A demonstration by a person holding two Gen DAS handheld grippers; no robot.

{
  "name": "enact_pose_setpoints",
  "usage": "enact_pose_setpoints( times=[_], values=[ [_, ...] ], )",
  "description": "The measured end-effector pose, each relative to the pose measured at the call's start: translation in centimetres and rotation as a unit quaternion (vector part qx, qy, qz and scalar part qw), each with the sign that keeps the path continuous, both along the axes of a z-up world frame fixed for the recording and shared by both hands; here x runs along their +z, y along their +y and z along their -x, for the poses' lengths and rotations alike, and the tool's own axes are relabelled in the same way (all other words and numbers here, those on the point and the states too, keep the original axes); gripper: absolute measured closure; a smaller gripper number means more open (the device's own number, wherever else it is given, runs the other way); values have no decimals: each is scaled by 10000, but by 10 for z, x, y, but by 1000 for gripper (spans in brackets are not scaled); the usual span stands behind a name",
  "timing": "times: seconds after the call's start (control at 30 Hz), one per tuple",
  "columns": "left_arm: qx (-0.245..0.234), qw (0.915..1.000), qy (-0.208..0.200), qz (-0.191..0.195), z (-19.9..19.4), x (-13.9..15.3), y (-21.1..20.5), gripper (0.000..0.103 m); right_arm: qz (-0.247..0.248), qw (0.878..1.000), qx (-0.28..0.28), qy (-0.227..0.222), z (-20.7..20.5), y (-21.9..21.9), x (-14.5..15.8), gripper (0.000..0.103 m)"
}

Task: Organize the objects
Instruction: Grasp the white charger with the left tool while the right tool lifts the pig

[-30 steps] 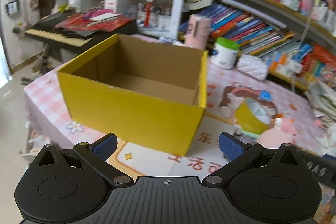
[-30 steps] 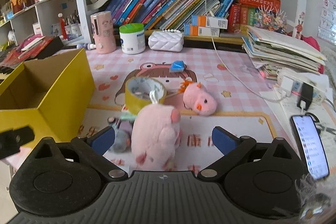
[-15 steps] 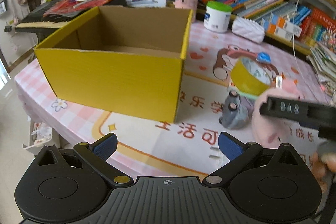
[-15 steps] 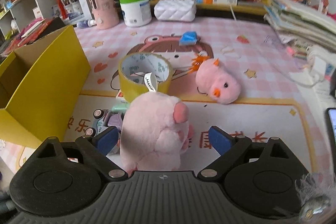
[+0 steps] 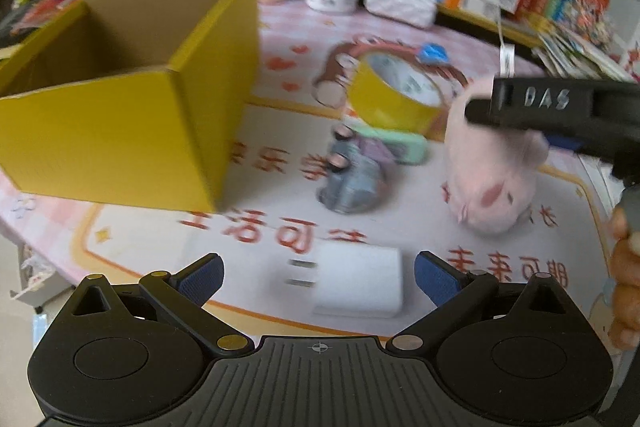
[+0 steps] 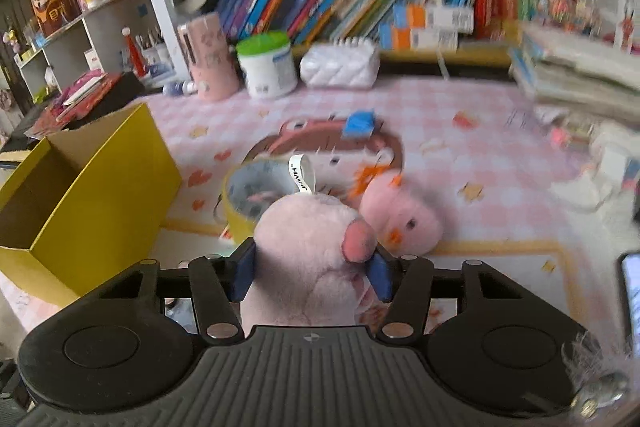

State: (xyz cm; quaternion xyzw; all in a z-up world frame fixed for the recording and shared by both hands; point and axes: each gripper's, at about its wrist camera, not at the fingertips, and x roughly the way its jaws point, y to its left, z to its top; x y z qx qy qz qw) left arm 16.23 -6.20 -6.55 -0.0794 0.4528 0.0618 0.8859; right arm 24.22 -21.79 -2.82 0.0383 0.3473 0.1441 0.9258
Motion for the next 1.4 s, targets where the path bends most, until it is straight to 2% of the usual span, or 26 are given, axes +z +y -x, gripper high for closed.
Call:
enact_pose_setpoints(
  times=[0.1, 0.27, 0.37, 0.47, 0.6, 0.77, 1.0, 1.4],
  values=[
    [-43, 9995, 270, -143, -10, -9, -10, 10, 67, 10000, 32, -32, 1, -7, 1, 49],
    [-13, 9987, 496, -103, -20, -19, -13, 21, 145, 9998, 161, 22, 2, -12, -1, 49],
    [60, 9986, 497, -182, -21, -19, -14, 27, 194, 9994, 266, -41, 5, -13, 1, 49],
    [119, 9987, 449, -189, -22, -18, -13, 38, 190, 9992, 358, -55, 7, -14, 2, 49],
    [228, 9989, 405, -62, -21, -17, -9, 38, 112, 9992, 378, 8, 7, -15, 3, 49],
    [431, 9991, 17, -10, -11, -3, -4, 38, 127, 9996, 248, 0, 10, -16, 3, 49],
    [762, 9964, -370, 40, 6, 15, 14, 38, 149, 9995, 28, 277, 16, -15, 0, 49],
    [511, 9929, -1050, 242, 37, 42, 63, 38, 235, 9996, -150, -56, 61, 26, 25, 49]
  ],
)
